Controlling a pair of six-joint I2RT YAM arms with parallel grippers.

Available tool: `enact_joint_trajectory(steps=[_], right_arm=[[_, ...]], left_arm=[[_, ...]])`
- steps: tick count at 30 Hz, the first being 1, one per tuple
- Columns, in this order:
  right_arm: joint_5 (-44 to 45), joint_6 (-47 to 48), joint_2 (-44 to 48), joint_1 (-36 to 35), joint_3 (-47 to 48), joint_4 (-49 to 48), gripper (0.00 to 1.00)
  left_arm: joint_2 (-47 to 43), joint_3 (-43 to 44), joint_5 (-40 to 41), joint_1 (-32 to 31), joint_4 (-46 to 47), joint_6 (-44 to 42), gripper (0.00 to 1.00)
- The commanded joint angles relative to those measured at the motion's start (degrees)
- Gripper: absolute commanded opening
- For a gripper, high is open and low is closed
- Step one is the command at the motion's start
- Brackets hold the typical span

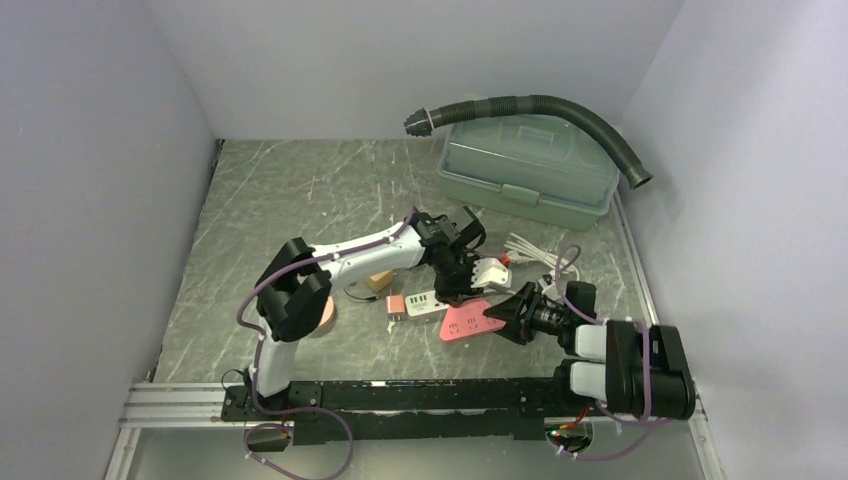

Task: Insert the plug
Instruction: Press the plug into the socket.

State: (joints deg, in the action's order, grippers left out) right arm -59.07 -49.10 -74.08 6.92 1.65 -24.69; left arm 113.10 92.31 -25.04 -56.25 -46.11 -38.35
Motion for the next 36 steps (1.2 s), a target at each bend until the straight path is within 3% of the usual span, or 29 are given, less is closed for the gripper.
enact_joint_trajectory(steps=[1, 8, 15, 18, 22, 25, 29, 36], right_arm=[[10.4, 2.3, 7.2, 0.0, 1.0, 14.9, 0.69], [9.9, 3.3, 17.2, 0.1, 4.9, 25.3, 0.99], [13.8, 6.2, 28.3, 0.2, 12.0, 41.3, 0.98], [19.1, 8.6, 31.6, 0.2, 17.9, 48.4, 0.9], [24.3, 10.6, 33.2, 0.2, 25.0, 52.6, 0.43], [25.6, 10.8, 32.4, -0.1, 27.8, 52.8, 0.3], [27.8, 9.4, 30.2, -3.3, 28.6, 51.3, 0.21], [37.1, 2.8, 24.7, -20.4, 29.6, 46.3, 0.14]], left_arm=[[3.7, 3.5, 1.5, 0.9, 0.8, -0.3, 0.44], [5.2, 5.4, 0.4, 1.0, -0.2, -0.4, 0.39], [3.0, 0.6, 0.7, 1.0, 1.7, 0.3, 0.39], [2.6, -1.1, 1.7, 0.7, 2.1, 0.0, 0.41], [2.5, -3.3, 2.7, 0.4, 1.7, -1.3, 0.42], [0.5, -7.3, 3.0, 0.4, 3.8, -2.1, 0.41], [0.6, -9.7, 4.8, 0.0, 4.3, -2.1, 0.4], [1.6, -9.8, 4.6, 0.8, 5.4, -1.5, 0.39]])
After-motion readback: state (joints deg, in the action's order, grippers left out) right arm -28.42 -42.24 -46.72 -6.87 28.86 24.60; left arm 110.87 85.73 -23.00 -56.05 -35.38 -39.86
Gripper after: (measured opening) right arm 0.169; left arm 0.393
